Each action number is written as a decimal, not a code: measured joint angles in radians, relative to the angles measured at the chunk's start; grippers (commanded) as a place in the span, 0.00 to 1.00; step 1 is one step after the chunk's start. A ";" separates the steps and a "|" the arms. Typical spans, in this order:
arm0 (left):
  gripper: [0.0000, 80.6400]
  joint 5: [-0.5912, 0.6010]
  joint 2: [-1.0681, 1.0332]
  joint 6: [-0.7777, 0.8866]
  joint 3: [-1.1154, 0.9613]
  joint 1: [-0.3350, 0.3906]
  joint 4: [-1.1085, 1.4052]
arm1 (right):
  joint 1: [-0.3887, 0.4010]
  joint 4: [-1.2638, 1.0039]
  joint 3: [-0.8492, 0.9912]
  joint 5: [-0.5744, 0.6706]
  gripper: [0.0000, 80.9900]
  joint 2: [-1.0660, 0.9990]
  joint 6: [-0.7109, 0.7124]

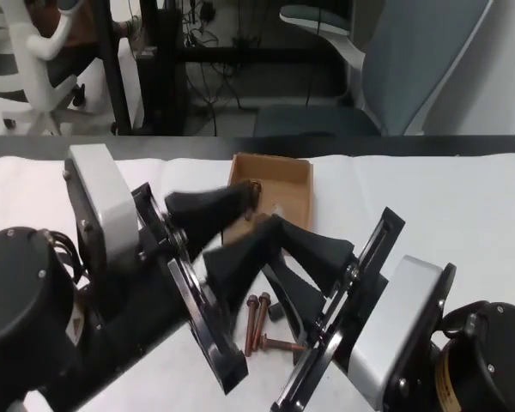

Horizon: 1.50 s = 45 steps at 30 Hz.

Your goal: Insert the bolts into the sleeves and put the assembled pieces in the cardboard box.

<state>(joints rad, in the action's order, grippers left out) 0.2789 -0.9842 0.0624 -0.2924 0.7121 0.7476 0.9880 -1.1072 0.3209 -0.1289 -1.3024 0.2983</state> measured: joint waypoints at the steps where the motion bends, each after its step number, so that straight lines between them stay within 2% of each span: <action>1: 0.87 -0.019 0.000 -0.003 0.000 -0.002 0.001 | 0.000 0.000 0.000 0.000 0.01 0.000 0.000; 8: 0.87 -0.163 0.019 -0.034 0.000 -0.002 0.045 | -0.005 0.003 0.000 -0.055 0.01 0.000 0.000; 12: 0.87 -0.214 0.102 -0.045 0.000 -0.002 0.069 | -0.047 0.091 0.010 -0.083 0.01 0.000 -0.020; 13: 0.71 -0.226 0.128 -0.045 0.000 -0.002 0.057 | -0.066 0.129 0.019 -0.085 0.01 0.000 -0.038; 15: 0.21 -0.240 0.186 -0.039 0.000 -0.002 -0.025 | -0.107 0.210 0.049 -0.085 0.01 0.000 -0.070; 16: 0.01 -0.242 0.211 -0.036 0.000 -0.002 -0.082 | -0.134 0.267 0.072 -0.085 0.01 0.000 -0.086; 18: 0.00 -0.248 0.240 -0.025 0.000 -0.002 -0.211 | -0.186 0.388 0.124 -0.085 0.01 0.000 -0.110; 21: 0.03 -0.247 0.239 -0.006 0.000 -0.002 -0.379 | -0.277 0.615 0.226 -0.085 0.01 -0.006 -0.129; 23: 0.18 -0.227 0.198 0.013 0.000 -0.002 -0.441 | -0.335 0.734 0.304 -0.071 0.01 -0.024 -0.131; 24: 0.32 -0.214 0.165 0.020 0.000 -0.002 -0.456 | -0.357 0.773 0.342 -0.062 0.01 -0.038 -0.133; 27: 0.84 -0.202 0.031 0.029 -0.020 -0.002 -0.477 | -0.419 0.870 0.440 -0.022 0.01 -0.100 -0.135; 28: 0.87 -0.204 -0.013 0.034 -0.031 -0.002 -0.480 | -0.437 0.900 0.475 -0.006 0.01 -0.129 -0.135; 31: 0.87 -0.233 -0.166 0.041 -0.091 -0.002 -0.528 | -0.473 0.975 0.576 0.033 0.01 -0.223 -0.167; 33: 0.80 -0.250 -0.270 0.024 -0.158 -0.002 -0.611 | -0.487 1.014 0.646 0.058 0.01 -0.295 -0.204; 37: 0.80 -0.279 -0.463 -0.046 -0.282 -0.002 -0.748 | -0.493 1.048 0.770 0.085 0.01 -0.458 -0.235; 45: 0.80 -0.326 -0.652 -0.117 -0.416 -0.040 -0.833 | -0.504 1.210 1.005 0.113 0.01 -0.727 -0.239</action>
<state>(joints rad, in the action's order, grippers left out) -0.0472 -1.6365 -0.0549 -0.7081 0.6723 -0.0852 0.4845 0.1029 1.3263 -0.0161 -2.0293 0.0591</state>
